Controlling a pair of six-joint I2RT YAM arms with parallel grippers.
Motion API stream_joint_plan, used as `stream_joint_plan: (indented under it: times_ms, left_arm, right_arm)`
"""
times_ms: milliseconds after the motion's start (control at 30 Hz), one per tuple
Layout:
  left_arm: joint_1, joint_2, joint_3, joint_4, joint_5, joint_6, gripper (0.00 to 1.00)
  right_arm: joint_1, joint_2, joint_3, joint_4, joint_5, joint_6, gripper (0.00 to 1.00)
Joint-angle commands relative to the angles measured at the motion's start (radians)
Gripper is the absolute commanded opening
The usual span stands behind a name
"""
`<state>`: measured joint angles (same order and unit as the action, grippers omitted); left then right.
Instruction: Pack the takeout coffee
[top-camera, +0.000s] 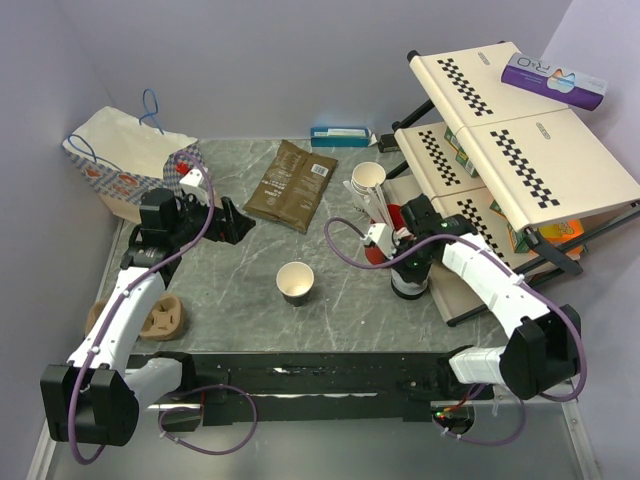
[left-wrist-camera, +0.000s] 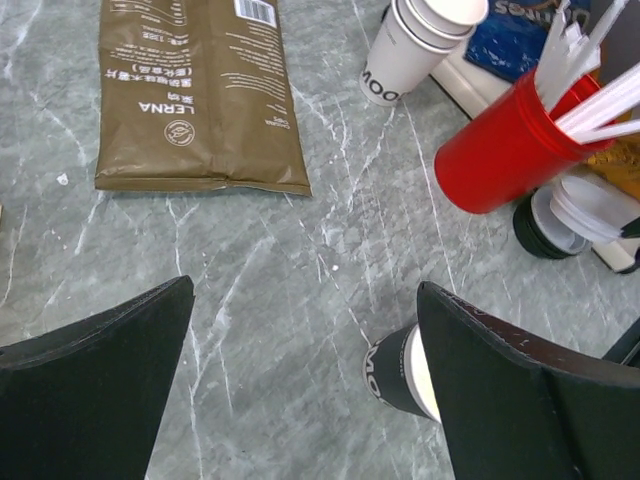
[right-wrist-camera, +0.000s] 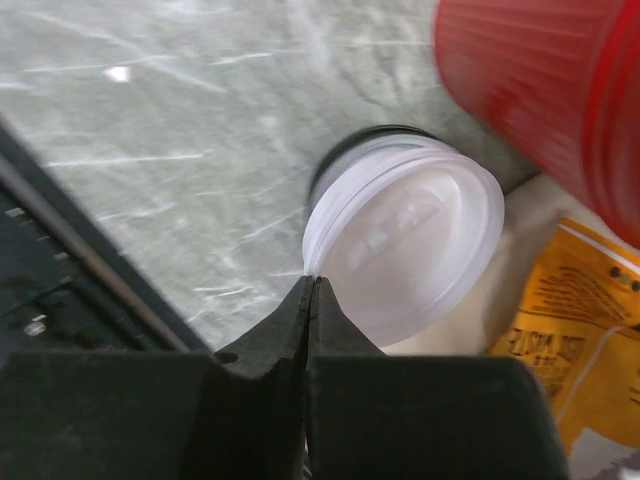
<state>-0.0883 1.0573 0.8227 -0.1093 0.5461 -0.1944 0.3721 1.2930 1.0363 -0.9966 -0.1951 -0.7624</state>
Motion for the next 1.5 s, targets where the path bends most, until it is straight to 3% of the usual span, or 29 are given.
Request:
stream_joint_plan:
  times_ms: [0, 167, 300, 533, 733, 967, 1133, 1267, 1467]
  left_arm:
    - [-0.002, -0.025, 0.009, 0.002, 0.078, 0.062, 0.99]
    - [-0.045, -0.057, 0.015, -0.033, 0.149, 0.183, 1.0]
    - [-0.128, -0.124, 0.015, -0.102, 0.189, 0.428, 0.99]
    - [-0.303, -0.198, -0.008, -0.144, 0.167, 0.746, 0.99]
    - [-0.363, -0.174, 0.021, -0.129, 0.196, 0.943, 0.99]
    - [-0.452, -0.117, 0.027, 0.074, 0.17, 0.997, 1.0]
    - [-0.522, -0.042, 0.082, 0.099, 0.152, 1.046, 0.96]
    - [-0.547, 0.01, 0.159, -0.088, 0.213, 1.252, 0.85]
    - [-0.577, 0.043, 0.214, -0.154, 0.235, 1.329, 0.77]
  right_arm:
    - [-0.006, -0.064, 0.091, -0.109, -0.189, -0.024, 0.0]
    - [-0.006, -0.07, 0.209, -0.237, -0.381, -0.05, 0.0]
    - [-0.006, -0.054, 0.322, -0.346, -0.529, -0.147, 0.0]
    - [0.001, 0.043, 0.487, -0.453, -0.668, -0.173, 0.0]
    - [0.016, 0.126, 0.616, -0.525, -0.745, -0.152, 0.0]
    - [0.083, 0.189, 0.692, -0.553, -0.768, -0.149, 0.0]
    - [0.163, 0.253, 0.743, -0.573, -0.727, -0.15, 0.0]
    - [0.179, 0.299, 0.797, -0.571, -0.701, -0.147, 0.0]
    - [0.217, 0.339, 0.837, -0.571, -0.658, -0.126, 0.0]
